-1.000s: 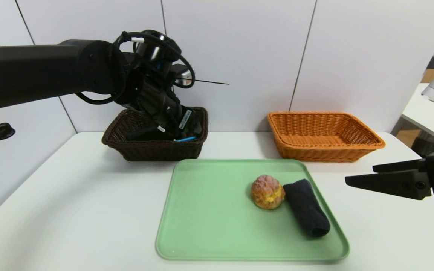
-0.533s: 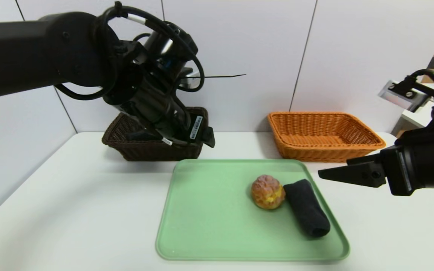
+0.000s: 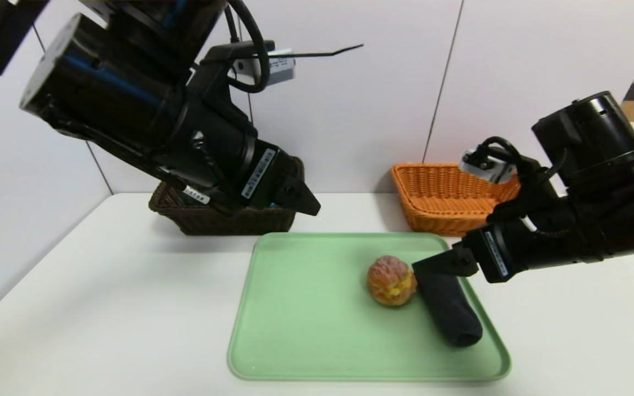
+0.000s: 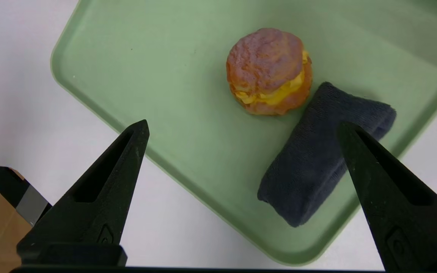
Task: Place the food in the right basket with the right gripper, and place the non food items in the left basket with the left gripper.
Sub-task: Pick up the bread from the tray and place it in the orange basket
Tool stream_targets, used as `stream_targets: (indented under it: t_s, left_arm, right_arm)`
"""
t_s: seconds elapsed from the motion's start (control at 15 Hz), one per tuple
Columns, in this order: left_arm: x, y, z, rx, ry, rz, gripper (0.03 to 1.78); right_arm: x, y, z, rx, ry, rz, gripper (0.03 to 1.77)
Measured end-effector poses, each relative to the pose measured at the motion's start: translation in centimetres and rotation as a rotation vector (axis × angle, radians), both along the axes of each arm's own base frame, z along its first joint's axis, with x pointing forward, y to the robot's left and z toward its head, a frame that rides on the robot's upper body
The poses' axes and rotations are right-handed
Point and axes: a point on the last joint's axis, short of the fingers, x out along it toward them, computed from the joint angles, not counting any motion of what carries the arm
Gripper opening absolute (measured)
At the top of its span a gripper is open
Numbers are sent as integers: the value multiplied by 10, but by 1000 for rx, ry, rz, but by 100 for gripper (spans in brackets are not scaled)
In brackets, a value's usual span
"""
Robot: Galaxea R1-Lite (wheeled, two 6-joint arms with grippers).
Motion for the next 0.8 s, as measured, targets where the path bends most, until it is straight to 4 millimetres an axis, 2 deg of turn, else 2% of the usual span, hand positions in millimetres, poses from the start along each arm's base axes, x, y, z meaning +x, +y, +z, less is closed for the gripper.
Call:
stream_targets:
  t_s: [0.27,0.6,0.8]
  left_arm:
    - [-20,-3,6,-12,-15,-106,169]
    - [-23,-7,0,9,-11,-193,169]
    - [-21,-9,-4,19,-4,-199,169]
  right_arm:
    - [22,20,-18,-50,32,42,170]
    - [53,36,-37,-121,42,22,170]
    - [64,42,-46,-133,59,22,170]
